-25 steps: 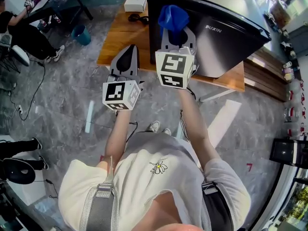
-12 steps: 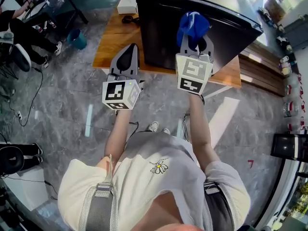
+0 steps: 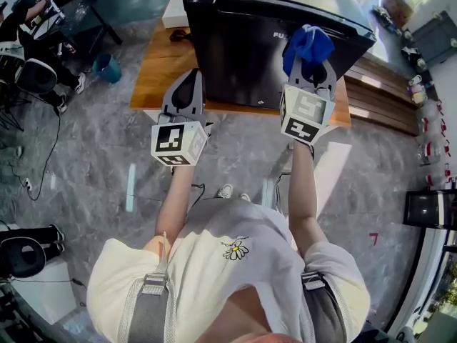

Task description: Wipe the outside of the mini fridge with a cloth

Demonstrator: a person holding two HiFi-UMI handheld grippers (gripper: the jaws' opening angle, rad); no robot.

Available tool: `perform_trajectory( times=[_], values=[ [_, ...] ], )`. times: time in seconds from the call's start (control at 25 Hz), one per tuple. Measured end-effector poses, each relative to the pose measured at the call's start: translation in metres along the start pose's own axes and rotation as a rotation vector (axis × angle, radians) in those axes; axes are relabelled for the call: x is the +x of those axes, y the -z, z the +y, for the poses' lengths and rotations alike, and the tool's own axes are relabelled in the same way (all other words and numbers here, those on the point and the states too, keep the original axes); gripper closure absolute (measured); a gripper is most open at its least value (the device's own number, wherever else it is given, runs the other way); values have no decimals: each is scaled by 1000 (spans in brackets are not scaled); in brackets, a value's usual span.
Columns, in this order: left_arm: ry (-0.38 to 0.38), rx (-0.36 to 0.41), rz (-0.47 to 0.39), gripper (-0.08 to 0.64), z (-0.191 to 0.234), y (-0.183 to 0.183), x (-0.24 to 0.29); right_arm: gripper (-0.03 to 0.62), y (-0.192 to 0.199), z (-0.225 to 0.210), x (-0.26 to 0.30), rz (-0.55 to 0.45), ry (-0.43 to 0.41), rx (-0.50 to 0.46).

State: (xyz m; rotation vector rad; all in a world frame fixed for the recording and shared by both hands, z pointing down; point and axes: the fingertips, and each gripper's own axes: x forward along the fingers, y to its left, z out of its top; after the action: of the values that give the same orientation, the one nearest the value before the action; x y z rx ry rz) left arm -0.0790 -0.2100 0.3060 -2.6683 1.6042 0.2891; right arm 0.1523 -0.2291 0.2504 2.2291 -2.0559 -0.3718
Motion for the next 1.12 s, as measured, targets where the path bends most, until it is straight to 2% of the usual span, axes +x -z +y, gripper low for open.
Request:
perform_trajectory(
  times=[0.68,1.12],
  values=[
    [17,25,29,555,-15,4,6,520,33,-131,-9,65,218,35],
    [19,29,53,555,-27,15,6,520,56,-189,-18,111,318,67]
  ],
)
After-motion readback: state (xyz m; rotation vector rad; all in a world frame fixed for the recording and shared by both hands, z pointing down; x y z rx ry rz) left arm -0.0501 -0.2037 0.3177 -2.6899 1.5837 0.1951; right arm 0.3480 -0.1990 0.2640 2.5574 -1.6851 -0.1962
